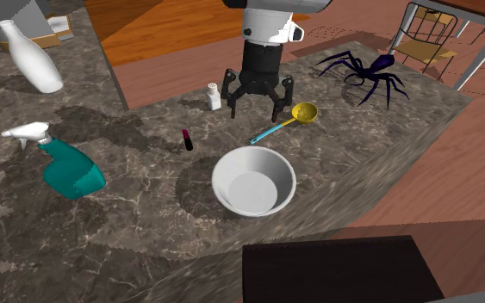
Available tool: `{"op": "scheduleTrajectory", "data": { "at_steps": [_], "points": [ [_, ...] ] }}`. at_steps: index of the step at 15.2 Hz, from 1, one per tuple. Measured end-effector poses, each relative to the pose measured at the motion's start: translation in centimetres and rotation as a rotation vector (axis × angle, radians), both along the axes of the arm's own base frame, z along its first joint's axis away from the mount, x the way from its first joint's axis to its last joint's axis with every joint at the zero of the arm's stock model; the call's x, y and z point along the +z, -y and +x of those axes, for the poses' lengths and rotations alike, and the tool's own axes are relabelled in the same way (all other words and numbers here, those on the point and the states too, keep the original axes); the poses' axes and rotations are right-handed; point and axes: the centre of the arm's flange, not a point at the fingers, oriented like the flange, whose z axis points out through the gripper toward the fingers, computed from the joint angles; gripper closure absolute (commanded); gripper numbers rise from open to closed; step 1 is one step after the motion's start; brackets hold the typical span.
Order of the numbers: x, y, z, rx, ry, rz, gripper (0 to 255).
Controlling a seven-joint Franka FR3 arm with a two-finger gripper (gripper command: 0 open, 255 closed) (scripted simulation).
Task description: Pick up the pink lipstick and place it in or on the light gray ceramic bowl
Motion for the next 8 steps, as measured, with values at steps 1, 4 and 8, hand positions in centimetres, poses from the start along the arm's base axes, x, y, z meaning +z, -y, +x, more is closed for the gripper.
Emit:
{"op": "scheduleTrajectory", "data": {
  "at_steps": [1,4,8],
  "points": [
    [-0.7,-1.1,1.2,-0.009,-0.015,-0.002,0],
    [-2.8,-3.9,3.4,-0.037,-0.062,-0.005,0],
    [-5.8,-7.5,6.9,-0.075,-0.126,-0.011,0]
  ]
}}
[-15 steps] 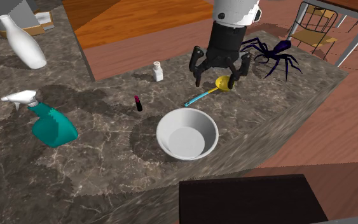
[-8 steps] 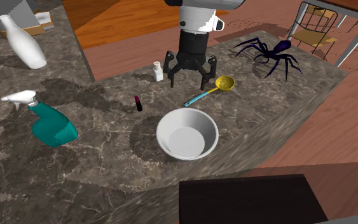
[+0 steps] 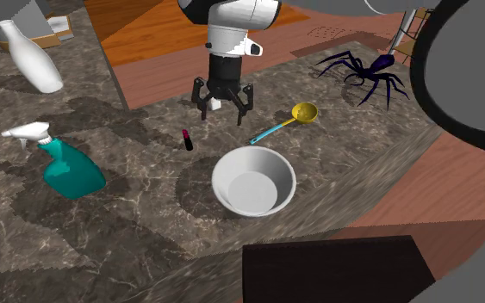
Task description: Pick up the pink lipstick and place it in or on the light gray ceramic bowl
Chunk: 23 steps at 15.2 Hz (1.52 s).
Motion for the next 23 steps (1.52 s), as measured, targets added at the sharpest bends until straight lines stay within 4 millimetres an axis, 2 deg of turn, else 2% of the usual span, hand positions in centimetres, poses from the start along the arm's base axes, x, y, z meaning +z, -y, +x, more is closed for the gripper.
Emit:
{"op": "scheduleTrajectory", "data": {
  "at_steps": [5,11,14,19,23],
  "points": [
    [-3.7,-4.6,4.5,-0.047,-0.077,-0.007,0],
    [-8.8,-9.2,8.9,-0.101,-0.168,-0.015,0],
    [-10.2,-9.9,8.8,-0.108,-0.178,-0.017,0],
    [-12.5,-10.3,7.4,-0.109,-0.179,-0.017,0],
    [-12.8,-10.5,7.3,-0.109,-0.179,-0.017,0]
  ]
}}
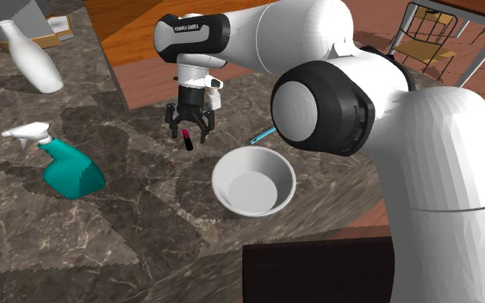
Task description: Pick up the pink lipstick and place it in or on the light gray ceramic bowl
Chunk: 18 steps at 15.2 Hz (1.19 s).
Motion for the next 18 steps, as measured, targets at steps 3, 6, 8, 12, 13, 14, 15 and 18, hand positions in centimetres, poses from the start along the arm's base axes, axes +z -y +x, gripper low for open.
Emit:
{"op": "scheduleTrajectory", "data": {
  "at_steps": [3,6,8,12,13,14,15,18],
  "points": [
    [0.0,0.0,0.0,0.000,0.000,0.000,255],
    [0.0,0.0,0.0,0.000,0.000,0.000,255],
    [0.0,0.0,0.0,0.000,0.000,0.000,255],
    [0.0,0.0,0.0,0.000,0.000,0.000,255],
    [0.0,0.0,0.0,0.000,0.000,0.000,255],
    [0.3,0.0,0.0,0.000,0.000,0.000,255],
    [0.6,0.0,0.0,0.000,0.000,0.000,255],
    [2.2,0.1,0.0,0.000,0.000,0.000,255]
  ]
}}
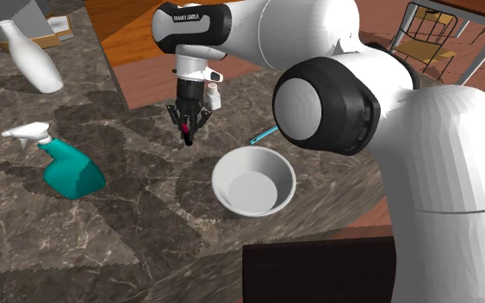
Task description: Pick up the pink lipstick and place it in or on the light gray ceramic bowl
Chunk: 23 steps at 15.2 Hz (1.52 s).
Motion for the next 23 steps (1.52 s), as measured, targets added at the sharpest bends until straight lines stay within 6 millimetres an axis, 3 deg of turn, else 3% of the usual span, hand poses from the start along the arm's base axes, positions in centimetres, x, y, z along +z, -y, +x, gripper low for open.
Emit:
{"op": "scheduleTrajectory", "data": {
  "at_steps": [23],
  "points": [
    [12.0,-0.2,0.0,0.000,0.000,0.000,255]
  ]
}}
